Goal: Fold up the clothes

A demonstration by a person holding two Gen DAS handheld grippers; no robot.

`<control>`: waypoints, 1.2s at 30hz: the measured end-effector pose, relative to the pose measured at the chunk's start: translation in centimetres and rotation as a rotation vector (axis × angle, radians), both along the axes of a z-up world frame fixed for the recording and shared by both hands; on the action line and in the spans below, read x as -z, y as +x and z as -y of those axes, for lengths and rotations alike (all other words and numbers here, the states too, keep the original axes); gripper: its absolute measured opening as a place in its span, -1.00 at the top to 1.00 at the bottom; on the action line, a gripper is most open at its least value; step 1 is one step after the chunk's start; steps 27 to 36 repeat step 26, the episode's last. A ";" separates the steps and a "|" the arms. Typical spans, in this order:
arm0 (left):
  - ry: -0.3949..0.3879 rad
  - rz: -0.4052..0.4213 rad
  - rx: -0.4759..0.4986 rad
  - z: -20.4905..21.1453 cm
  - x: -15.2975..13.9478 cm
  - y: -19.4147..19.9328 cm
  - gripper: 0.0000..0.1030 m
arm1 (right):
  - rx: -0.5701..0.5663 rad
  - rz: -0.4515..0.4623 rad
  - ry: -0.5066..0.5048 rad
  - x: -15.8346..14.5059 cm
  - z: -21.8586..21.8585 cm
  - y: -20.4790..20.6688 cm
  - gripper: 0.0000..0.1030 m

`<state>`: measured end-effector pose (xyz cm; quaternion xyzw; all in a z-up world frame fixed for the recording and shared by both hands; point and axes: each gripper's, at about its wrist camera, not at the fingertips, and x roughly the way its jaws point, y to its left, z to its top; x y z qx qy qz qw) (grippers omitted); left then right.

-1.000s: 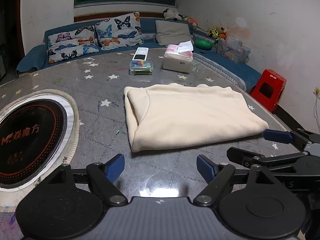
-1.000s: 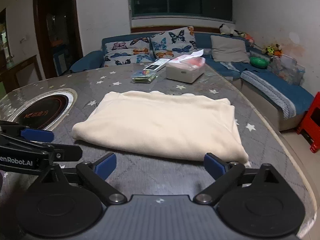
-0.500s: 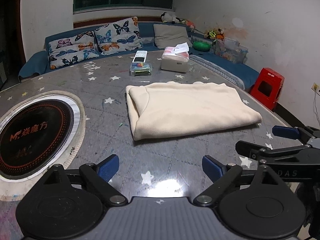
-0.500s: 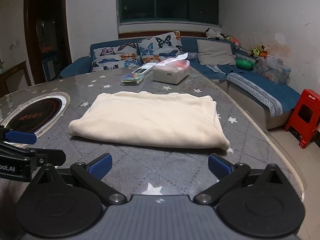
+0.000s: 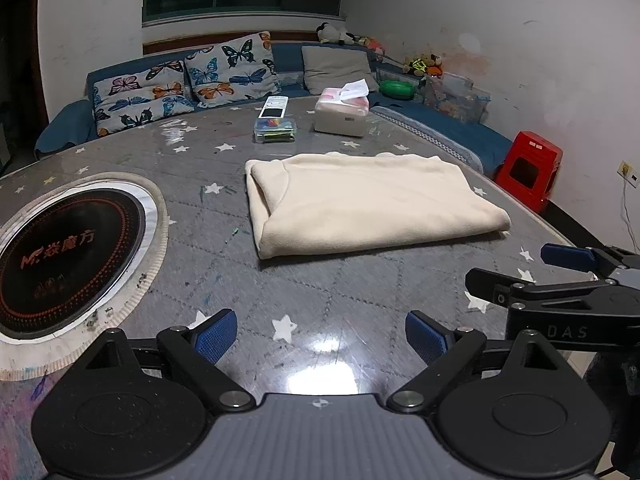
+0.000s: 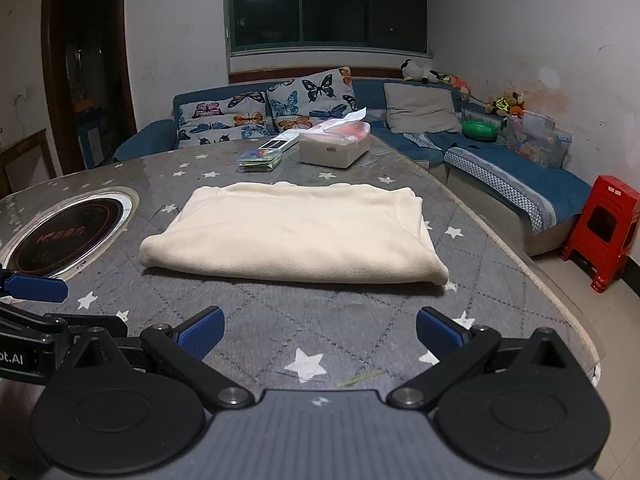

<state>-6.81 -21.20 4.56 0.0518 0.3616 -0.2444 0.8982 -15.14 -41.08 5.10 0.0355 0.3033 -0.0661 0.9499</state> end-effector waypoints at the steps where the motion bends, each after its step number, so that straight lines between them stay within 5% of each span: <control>1: 0.001 0.000 0.001 0.0 0.0 0.0 -0.81 | 0.001 0.001 0.000 0.0 0.0 0.0 -1.00; 36: 0.010 -0.020 -0.031 0.1 0.5 1.0 -0.81 | -0.001 -0.016 0.013 0.7 0.0 0.9 -1.00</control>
